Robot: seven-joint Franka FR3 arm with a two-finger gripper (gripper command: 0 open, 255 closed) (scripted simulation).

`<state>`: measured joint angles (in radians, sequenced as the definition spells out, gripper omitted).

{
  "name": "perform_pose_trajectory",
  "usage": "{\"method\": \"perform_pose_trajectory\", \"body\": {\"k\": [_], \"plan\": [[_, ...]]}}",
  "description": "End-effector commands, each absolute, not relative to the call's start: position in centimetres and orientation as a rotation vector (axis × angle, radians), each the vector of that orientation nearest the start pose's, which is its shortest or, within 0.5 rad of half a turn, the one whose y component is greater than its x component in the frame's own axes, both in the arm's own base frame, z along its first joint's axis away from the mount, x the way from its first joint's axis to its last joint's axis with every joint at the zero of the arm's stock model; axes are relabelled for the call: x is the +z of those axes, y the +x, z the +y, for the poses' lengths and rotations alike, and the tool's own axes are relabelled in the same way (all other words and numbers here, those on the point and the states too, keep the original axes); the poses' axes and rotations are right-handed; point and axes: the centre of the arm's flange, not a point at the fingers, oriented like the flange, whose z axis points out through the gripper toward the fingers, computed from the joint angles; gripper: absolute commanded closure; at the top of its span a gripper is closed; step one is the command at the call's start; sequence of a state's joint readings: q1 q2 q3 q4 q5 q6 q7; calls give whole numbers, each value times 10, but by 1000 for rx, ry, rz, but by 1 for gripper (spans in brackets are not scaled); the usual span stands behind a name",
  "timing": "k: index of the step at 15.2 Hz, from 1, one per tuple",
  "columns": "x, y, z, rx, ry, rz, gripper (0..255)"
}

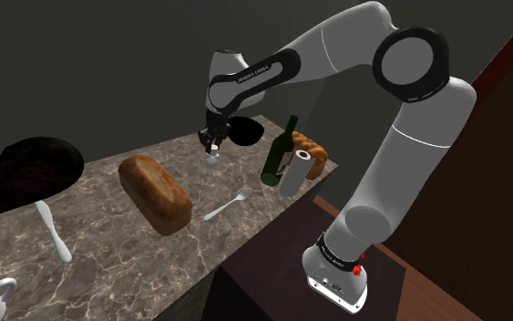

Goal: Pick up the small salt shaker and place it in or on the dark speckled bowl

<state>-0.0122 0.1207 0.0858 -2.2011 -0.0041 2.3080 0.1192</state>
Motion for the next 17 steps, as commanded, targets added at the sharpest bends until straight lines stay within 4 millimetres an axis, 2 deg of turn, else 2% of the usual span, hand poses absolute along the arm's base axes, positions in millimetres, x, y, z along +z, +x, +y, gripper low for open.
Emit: {"method": "perform_pose_trajectory", "body": {"k": [1, 17], "plan": [[338, 542, 39, 23, -3135, 68, 255], [422, 542, 39, 23, -3135, 68, 255]]}}
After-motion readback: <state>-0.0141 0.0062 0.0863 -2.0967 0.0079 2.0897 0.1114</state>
